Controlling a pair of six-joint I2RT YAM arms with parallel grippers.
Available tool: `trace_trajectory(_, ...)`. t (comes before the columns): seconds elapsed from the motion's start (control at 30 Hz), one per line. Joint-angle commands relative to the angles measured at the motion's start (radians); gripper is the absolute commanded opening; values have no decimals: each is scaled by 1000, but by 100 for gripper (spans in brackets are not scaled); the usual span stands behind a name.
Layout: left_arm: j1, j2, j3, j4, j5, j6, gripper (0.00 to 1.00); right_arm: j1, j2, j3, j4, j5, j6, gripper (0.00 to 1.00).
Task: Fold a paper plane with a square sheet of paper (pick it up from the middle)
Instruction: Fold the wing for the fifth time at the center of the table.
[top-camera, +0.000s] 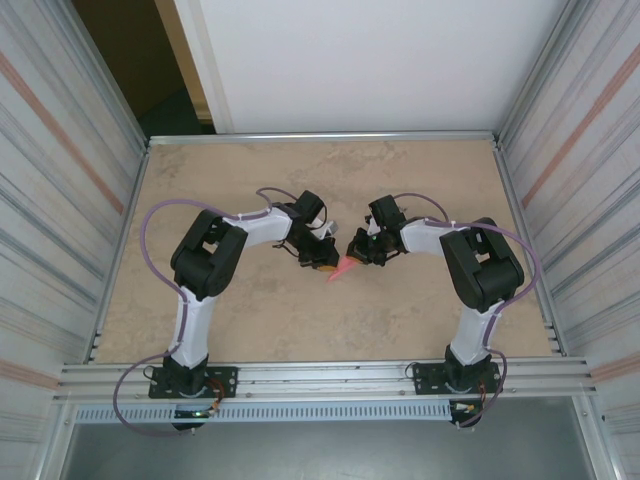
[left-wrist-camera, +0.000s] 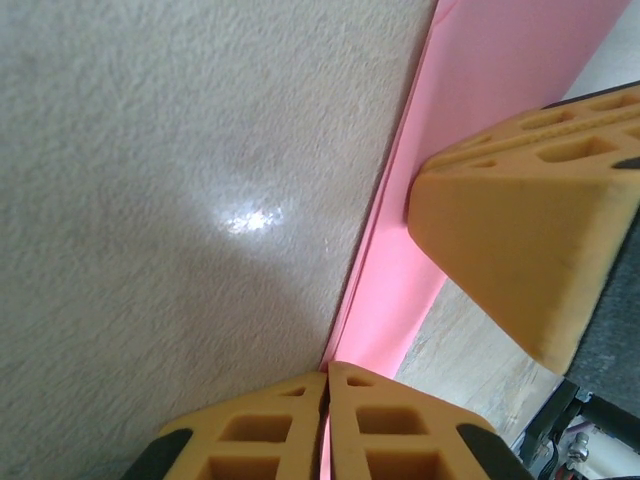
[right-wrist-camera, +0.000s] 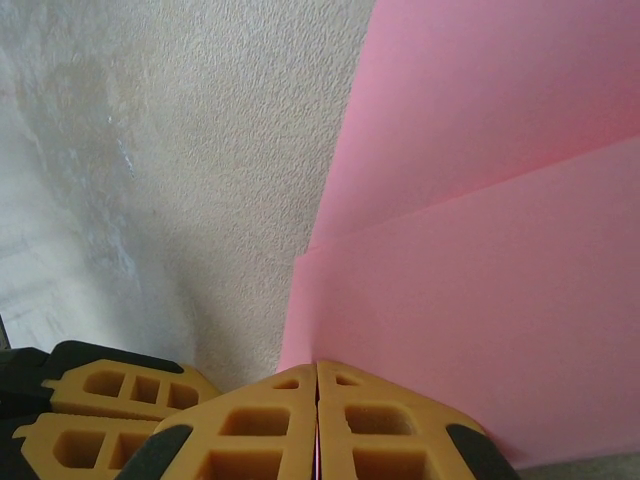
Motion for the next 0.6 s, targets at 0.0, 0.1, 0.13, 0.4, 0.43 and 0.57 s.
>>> trace_trajectory(0.0,-15,89,-38,-46,-153,28,10,-5,60,-10,-56,47,-14,9)
trace_trajectory(0.1,-9,33,-24,-30,-139,21,14,-7,71,-18,-62,53,-18,8)
trace_trajectory(0.13,-7,10,-19,-29,-141,16,15,-7,73,-20,-63,56,-19,8)
trace_trajectory(0.4,12,-160,-71,-32,-240,-40,33,-7,81,-12,-82,63,-26,8)
trace_trajectory(0.43,13,-171,-81,-27,-239,-45,33,-7,82,-10,-85,63,-28,8)
trace_trajectory(0.57,12,-219,-123,69,-151,-60,34,-9,84,-10,-89,62,-28,8)
